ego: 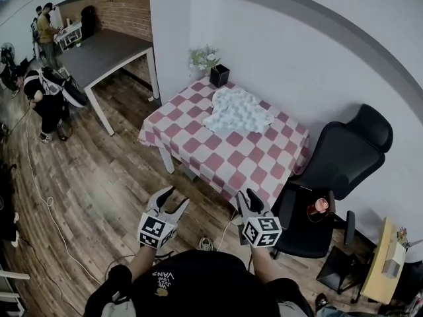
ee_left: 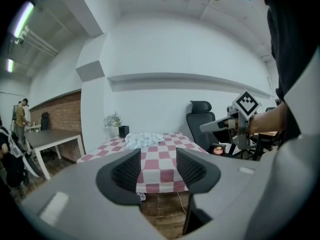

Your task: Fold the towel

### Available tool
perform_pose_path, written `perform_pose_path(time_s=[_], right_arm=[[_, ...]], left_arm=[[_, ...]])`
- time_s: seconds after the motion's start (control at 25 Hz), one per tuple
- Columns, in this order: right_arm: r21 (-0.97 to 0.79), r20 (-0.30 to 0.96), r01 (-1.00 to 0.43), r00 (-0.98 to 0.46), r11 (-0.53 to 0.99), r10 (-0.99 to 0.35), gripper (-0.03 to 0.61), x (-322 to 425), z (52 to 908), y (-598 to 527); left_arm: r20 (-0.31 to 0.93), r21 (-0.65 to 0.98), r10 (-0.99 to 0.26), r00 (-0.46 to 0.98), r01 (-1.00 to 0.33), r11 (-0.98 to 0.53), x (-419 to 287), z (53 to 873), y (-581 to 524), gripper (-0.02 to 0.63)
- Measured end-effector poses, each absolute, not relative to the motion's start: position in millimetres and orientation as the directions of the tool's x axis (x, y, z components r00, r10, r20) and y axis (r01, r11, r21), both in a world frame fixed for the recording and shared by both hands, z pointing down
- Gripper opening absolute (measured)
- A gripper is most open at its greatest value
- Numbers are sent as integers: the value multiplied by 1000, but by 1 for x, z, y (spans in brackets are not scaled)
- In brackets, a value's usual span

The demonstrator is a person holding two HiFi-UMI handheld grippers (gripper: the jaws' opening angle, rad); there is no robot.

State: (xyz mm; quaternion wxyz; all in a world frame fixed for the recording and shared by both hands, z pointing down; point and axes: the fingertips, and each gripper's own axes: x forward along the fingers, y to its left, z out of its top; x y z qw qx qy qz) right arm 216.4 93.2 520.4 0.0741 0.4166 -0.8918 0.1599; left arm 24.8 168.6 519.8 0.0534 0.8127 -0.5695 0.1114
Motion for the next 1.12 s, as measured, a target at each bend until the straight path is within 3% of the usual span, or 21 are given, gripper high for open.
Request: perform_pose_path(time_s=[0.6,1.12], right_arm=[[-266,322,-792,-610,550,-724,118,194,544,-24],[-250,319,-923,-363,292,-875,118,133,521,-109]], left_arm=[[319,4,-895,311,-945,-327,-12,555,63,196],[314,-3,-764,564,-804,-594,-91,536,-78,196]])
